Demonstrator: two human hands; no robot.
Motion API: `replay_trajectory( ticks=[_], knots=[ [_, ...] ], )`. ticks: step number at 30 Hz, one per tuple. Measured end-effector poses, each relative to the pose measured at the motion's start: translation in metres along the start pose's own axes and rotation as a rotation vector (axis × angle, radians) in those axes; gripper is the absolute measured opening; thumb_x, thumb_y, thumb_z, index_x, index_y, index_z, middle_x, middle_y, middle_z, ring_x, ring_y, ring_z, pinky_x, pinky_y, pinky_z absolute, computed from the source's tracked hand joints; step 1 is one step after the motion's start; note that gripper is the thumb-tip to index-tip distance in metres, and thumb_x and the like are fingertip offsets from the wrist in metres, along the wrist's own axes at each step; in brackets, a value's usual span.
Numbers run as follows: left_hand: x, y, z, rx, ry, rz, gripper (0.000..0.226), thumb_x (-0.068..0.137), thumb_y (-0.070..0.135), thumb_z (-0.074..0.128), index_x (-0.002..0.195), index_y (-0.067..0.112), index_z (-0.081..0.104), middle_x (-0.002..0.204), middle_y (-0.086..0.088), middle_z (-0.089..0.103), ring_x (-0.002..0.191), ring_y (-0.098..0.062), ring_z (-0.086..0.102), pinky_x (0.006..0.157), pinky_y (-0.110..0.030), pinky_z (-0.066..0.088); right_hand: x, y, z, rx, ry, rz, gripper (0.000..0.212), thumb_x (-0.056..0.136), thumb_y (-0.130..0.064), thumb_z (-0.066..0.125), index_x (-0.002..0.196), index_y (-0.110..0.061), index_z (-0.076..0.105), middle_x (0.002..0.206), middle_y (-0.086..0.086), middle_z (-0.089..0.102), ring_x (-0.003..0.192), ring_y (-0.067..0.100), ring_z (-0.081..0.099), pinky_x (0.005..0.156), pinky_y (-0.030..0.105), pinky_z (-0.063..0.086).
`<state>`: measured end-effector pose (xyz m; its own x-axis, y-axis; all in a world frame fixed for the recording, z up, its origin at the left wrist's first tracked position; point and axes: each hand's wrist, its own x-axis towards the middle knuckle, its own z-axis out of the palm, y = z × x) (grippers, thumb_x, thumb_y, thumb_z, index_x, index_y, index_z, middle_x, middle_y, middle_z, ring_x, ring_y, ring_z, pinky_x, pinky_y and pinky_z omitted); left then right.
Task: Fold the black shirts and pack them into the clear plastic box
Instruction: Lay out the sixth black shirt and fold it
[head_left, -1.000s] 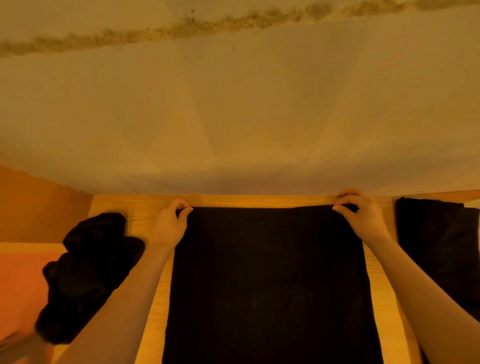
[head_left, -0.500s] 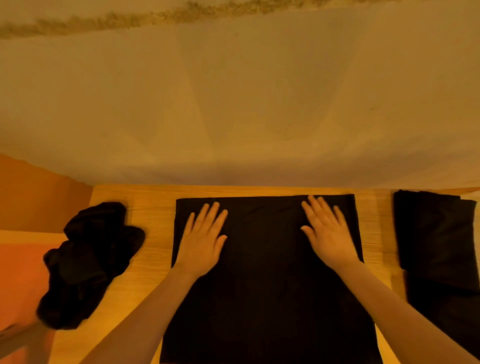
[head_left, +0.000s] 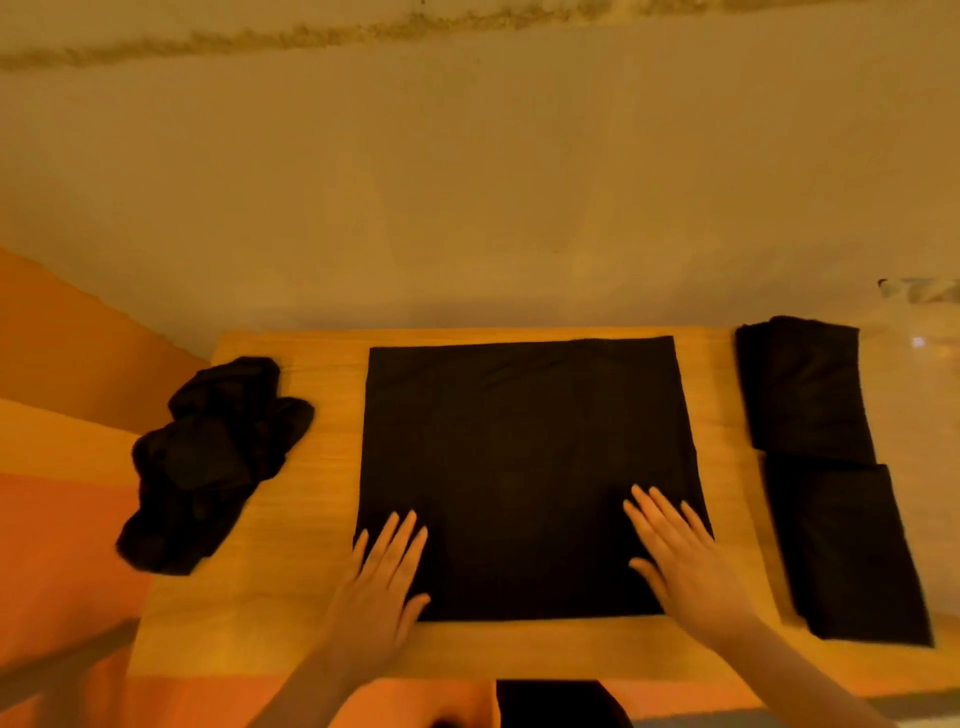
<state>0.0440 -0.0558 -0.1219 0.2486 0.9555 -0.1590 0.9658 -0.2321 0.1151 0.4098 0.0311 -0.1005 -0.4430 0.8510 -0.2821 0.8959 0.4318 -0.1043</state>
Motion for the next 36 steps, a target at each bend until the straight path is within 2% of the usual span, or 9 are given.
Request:
replay_trajectory(
  ticks=[5,15,17,22,27,30,32,33,36],
  knots=[
    [-0.051,-0.004,0.016,0.019,-0.014,-0.026,0.062,0.097,0.047,0.007,0.149,0.015,0.002,0.157,0.000,-0.005,0.145,-0.018,-0.001,0.112,-0.036,0.007,-0.056,-0.005,0.028,-0.013,-0.036,0.126,0.061,0.096,-0.054,0.009,0.147,-0.019,0.016,0.146,-0.001,0.032,0.144,0.012,-0.002,0.113,0.031,0.004],
    [-0.083,-0.008,0.013,0.083,0.002,-0.038,0.067,0.095,0.055,0.012,0.141,0.008,0.024,0.145,-0.008,0.036,0.144,-0.017,0.000,0.112,-0.041,0.011,-0.100,-0.007,0.035,0.023,-0.031,0.159,0.072,0.090,-0.066,0.007,0.149,-0.024,0.006,0.157,-0.002,0.006,0.144,0.014,-0.001,0.113,0.032,0.003],
    [-0.067,-0.010,0.009,0.091,0.012,-0.053,0.069,0.094,0.056,0.010,0.141,0.007,0.026,0.146,-0.009,0.034,0.144,-0.019,0.001,0.112,-0.041,0.014,-0.085,-0.007,0.027,-0.003,-0.018,0.145,0.081,0.086,-0.070,-0.002,0.146,-0.018,0.012,0.154,0.003,0.015,0.143,0.015,-0.003,0.114,0.028,0.000],
    [-0.066,-0.005,0.015,0.073,-0.055,-0.071,0.072,0.095,0.058,0.008,0.137,0.007,0.036,0.141,-0.010,0.044,0.136,-0.016,0.023,0.113,-0.034,0.014,-0.090,-0.012,0.043,0.030,-0.010,0.177,0.102,0.056,-0.079,-0.031,0.141,-0.026,-0.010,0.148,-0.011,-0.015,0.139,0.008,-0.016,0.114,0.026,-0.002],
    [-0.101,-0.005,0.028,0.066,0.027,0.023,0.078,0.076,0.042,0.068,0.137,0.010,0.032,0.138,-0.008,0.047,0.139,-0.019,0.022,0.115,-0.031,0.002,-0.129,-0.012,0.047,0.026,-0.020,0.192,0.074,0.090,-0.063,0.001,0.137,-0.017,0.035,0.139,0.002,0.042,0.143,0.005,0.000,0.113,0.032,0.003],
    [-0.115,-0.007,0.032,0.099,0.089,0.053,0.060,0.074,0.024,0.068,0.130,0.012,0.047,0.124,-0.005,0.061,0.121,-0.019,0.052,0.117,-0.029,-0.002,-0.138,-0.017,0.048,-0.109,0.132,0.147,0.058,0.100,-0.042,0.016,0.115,-0.012,0.064,0.118,0.008,0.064,0.124,0.017,0.049,0.112,0.034,0.005],
    [-0.115,-0.012,0.030,0.158,0.158,0.088,0.042,0.078,0.019,0.055,0.119,0.014,0.059,0.117,-0.002,0.066,0.112,-0.017,0.059,0.117,-0.027,-0.003,-0.134,-0.016,0.042,-0.239,0.295,0.101,0.022,0.079,-0.017,0.070,0.100,-0.011,0.072,0.105,0.009,0.070,0.100,0.022,0.066,0.110,0.034,0.011],
    [-0.114,-0.014,0.028,0.176,0.173,0.101,0.039,0.074,0.017,0.063,0.114,0.015,0.064,0.114,-0.002,0.067,0.109,-0.016,0.062,0.115,-0.026,0.000,-0.130,-0.013,0.042,-0.237,0.309,0.108,0.040,0.057,-0.003,0.083,0.095,-0.011,0.074,0.100,0.009,0.072,0.093,0.022,0.069,0.107,0.035,0.017],
    [-0.112,-0.015,0.016,0.178,0.136,0.145,0.062,0.045,0.019,0.091,0.103,0.019,0.071,0.107,0.002,0.070,0.102,-0.013,0.065,0.107,-0.031,0.021,-0.127,-0.007,0.042,-0.198,0.321,0.070,0.054,0.035,0.008,0.086,0.084,-0.013,0.075,0.091,0.007,0.073,0.082,0.019,0.071,0.094,0.038,0.041]
  ],
)
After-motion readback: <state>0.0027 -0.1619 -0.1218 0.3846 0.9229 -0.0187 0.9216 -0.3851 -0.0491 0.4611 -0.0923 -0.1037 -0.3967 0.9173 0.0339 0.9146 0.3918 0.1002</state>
